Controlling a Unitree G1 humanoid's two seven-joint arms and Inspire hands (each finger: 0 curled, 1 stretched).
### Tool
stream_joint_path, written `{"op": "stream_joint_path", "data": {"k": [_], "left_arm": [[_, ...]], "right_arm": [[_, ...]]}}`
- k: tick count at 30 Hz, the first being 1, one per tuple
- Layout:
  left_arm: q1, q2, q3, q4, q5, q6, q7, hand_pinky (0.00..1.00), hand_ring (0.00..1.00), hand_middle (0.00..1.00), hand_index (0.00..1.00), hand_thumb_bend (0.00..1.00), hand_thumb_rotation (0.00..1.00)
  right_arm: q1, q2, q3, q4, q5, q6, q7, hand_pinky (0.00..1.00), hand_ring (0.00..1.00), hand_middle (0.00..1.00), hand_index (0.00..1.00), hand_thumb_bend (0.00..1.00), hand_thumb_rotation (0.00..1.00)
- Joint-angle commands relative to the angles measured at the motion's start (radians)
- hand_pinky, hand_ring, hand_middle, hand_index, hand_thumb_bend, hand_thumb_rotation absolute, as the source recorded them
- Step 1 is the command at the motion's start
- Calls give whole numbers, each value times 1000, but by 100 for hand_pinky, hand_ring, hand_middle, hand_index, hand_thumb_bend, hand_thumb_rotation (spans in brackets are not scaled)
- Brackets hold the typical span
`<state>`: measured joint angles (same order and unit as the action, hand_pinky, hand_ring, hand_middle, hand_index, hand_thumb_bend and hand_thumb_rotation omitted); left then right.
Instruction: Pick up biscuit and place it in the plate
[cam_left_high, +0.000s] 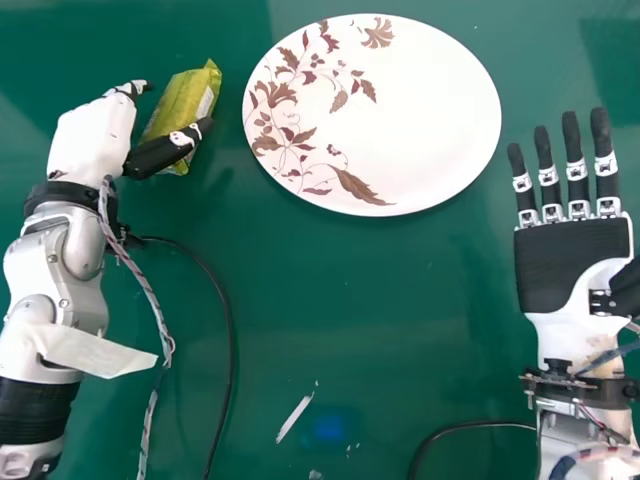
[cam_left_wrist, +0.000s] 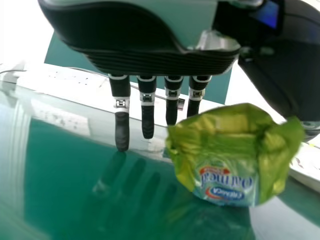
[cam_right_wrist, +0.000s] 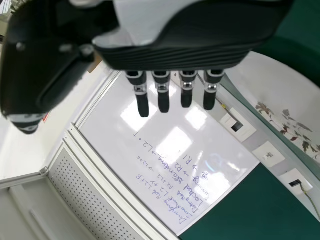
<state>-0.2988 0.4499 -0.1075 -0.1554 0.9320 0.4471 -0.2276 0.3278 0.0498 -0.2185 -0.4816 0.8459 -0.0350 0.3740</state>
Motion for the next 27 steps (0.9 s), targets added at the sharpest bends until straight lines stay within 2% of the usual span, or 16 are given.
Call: {"op": "stream_joint_path", "data": {"k": [1, 9, 17, 22, 27], "left_arm": [[14, -21, -32, 21, 6, 26, -7, 59, 83, 95, 94, 100, 87], [-8, -44, -63, 67, 20, 75, 8, 59, 83, 95, 96, 100, 88], [-15, -31, -79, 94, 5, 63, 1, 57, 83, 95, 96, 100, 85], [-19, -10, -101, 100, 3, 56, -39, 56, 83, 96, 97, 100, 85], [-27, 23, -112, 89, -10, 51, -123, 54, 82, 95, 95, 100, 87]], "right_arm": [[8, 7, -1, 10, 8, -13, 16, 97, 100, 100, 96, 100, 54], [15, 13, 2, 6, 0, -19, 18, 98, 100, 100, 96, 100, 56], [17, 15, 5, 4, 12, -18, 15, 97, 100, 100, 96, 100, 55], [12, 10, 3, 12, 18, -22, 31, 97, 100, 100, 96, 100, 55], [15, 18, 11, -2, 10, -21, 14, 100, 100, 100, 96, 100, 53]]}}
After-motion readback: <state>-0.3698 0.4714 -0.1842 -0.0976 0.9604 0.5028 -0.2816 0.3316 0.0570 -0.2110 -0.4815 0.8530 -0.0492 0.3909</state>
